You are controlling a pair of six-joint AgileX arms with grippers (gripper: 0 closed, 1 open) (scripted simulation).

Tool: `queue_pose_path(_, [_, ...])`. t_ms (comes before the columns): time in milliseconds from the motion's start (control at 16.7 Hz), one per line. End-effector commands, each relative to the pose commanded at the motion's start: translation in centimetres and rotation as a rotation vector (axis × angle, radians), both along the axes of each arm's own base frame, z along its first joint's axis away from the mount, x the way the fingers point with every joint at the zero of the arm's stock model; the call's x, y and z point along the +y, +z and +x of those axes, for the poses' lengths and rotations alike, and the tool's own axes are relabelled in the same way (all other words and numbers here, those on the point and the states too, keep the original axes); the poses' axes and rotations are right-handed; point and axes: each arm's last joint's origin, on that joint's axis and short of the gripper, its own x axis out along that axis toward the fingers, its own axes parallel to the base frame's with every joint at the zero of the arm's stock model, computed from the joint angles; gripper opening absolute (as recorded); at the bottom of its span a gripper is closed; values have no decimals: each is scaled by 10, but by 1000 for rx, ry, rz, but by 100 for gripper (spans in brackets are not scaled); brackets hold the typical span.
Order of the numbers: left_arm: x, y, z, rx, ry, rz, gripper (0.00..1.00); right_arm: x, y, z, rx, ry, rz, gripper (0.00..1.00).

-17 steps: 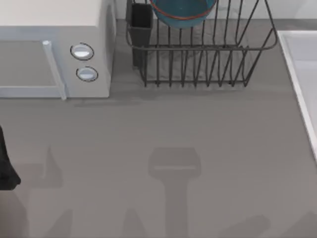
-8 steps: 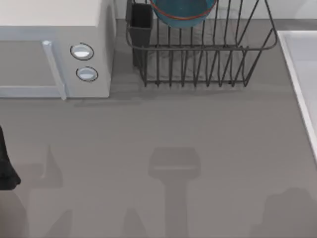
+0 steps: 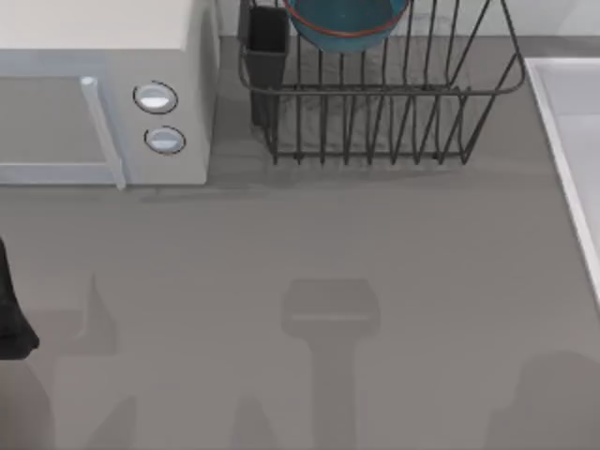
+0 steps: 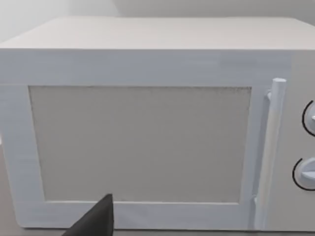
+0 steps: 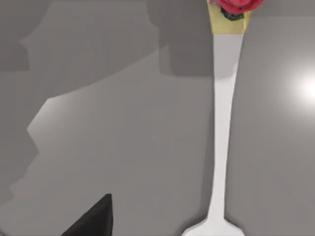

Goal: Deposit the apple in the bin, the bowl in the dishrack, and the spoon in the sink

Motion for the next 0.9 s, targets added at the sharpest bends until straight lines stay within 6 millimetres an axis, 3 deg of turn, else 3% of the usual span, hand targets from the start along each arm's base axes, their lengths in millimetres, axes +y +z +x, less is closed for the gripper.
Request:
queue_pose_path(180, [0, 0, 0, 0, 0, 0, 100, -1, -17, 2, 3, -3, 2, 100])
queue_pose_path(600, [0, 0, 0, 0, 0, 0, 100, -1, -91, 3, -4, -3, -1, 100])
queue_pose_path(900, [0, 0, 0, 0, 0, 0, 100, -1, -99, 0, 2, -3, 1, 100])
